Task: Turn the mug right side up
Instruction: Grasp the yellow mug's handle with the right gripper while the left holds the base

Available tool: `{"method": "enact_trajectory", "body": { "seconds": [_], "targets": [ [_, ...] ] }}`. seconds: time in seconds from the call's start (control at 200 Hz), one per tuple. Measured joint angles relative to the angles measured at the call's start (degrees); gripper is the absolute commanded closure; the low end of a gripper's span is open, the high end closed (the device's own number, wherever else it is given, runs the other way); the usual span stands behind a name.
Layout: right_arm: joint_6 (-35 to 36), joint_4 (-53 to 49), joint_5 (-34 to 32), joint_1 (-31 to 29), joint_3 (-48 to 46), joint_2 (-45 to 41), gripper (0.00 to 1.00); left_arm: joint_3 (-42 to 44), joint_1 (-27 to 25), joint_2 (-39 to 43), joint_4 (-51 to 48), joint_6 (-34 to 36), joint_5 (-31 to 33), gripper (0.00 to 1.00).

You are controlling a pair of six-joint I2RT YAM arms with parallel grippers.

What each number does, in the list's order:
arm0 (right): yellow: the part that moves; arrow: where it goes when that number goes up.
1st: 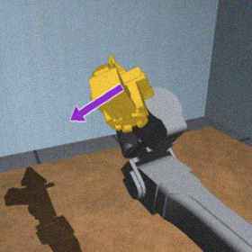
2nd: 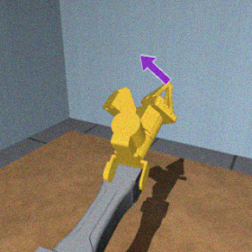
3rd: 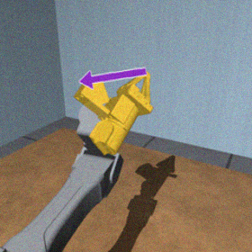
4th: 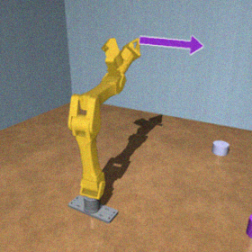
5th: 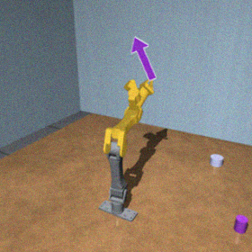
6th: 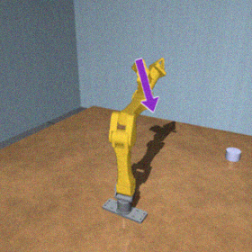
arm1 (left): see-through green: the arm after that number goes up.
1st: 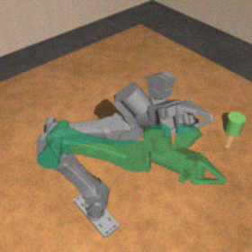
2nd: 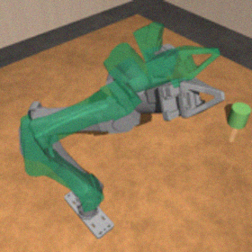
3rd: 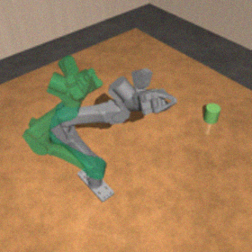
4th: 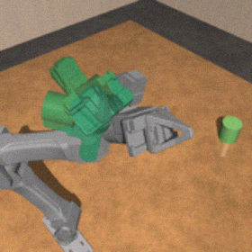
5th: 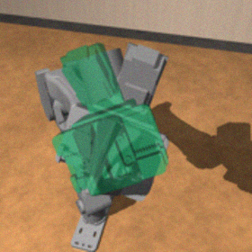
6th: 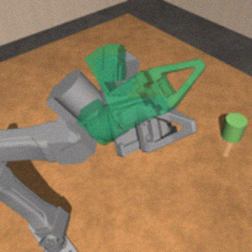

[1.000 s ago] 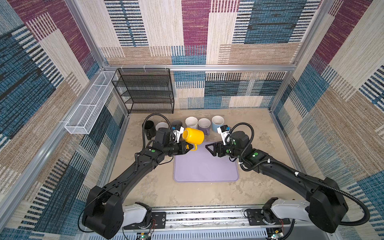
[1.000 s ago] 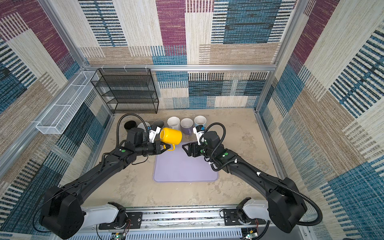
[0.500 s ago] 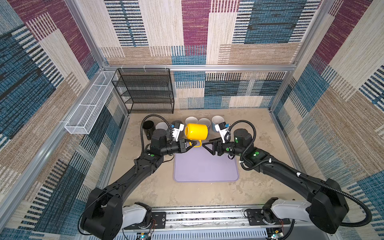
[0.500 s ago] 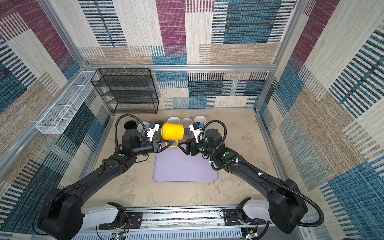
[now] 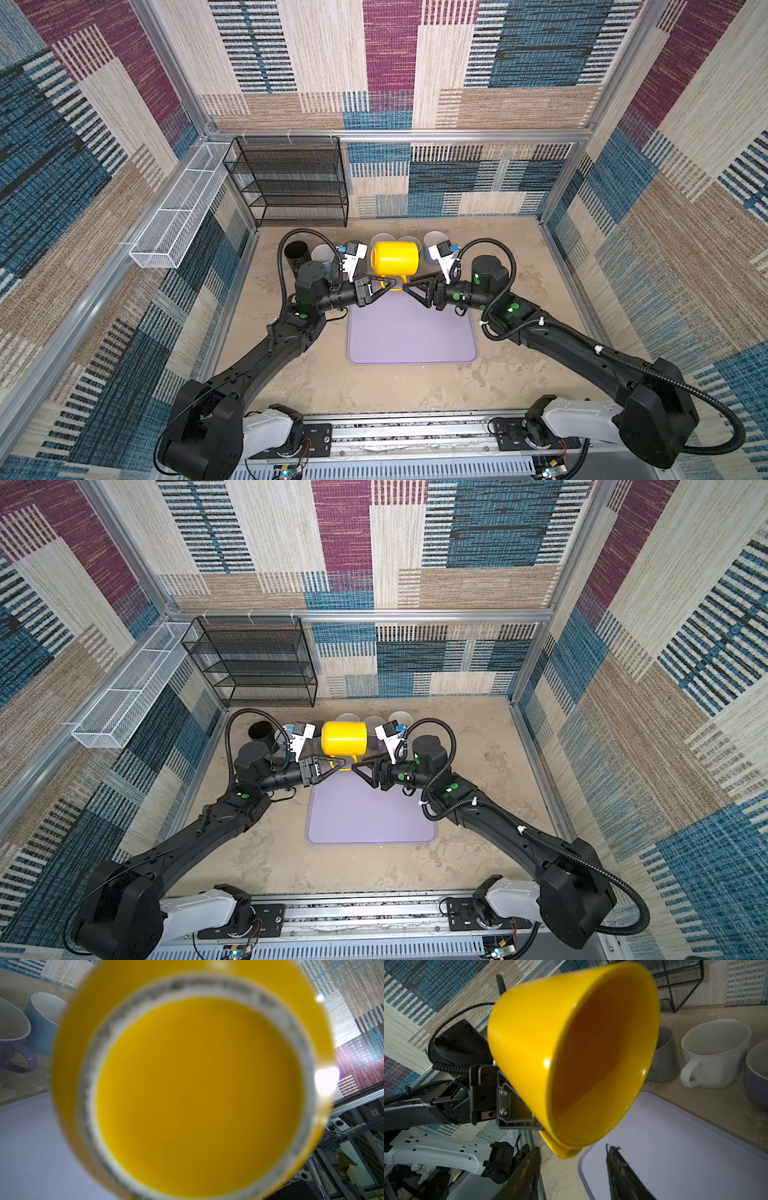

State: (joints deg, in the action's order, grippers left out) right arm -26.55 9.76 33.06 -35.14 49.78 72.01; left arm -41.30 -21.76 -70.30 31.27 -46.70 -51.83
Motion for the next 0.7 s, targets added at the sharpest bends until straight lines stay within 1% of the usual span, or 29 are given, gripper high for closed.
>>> {"method": "enact_trajectory", "body": {
  "seconds": [0.386,0.701],
  "targets": [
    [-3.65,6.25,4.48,0.28,0.11,0.98,0.56,1.66,0.0,-0.22,9.99,-4.17,-4.2,1.0],
    [-8.11,12.22,7.54,0.33,-0.11,1.14,0.61,2.75,0.02,0.0,16.55,-5.62,-5.38,1.0]
  ]
}}
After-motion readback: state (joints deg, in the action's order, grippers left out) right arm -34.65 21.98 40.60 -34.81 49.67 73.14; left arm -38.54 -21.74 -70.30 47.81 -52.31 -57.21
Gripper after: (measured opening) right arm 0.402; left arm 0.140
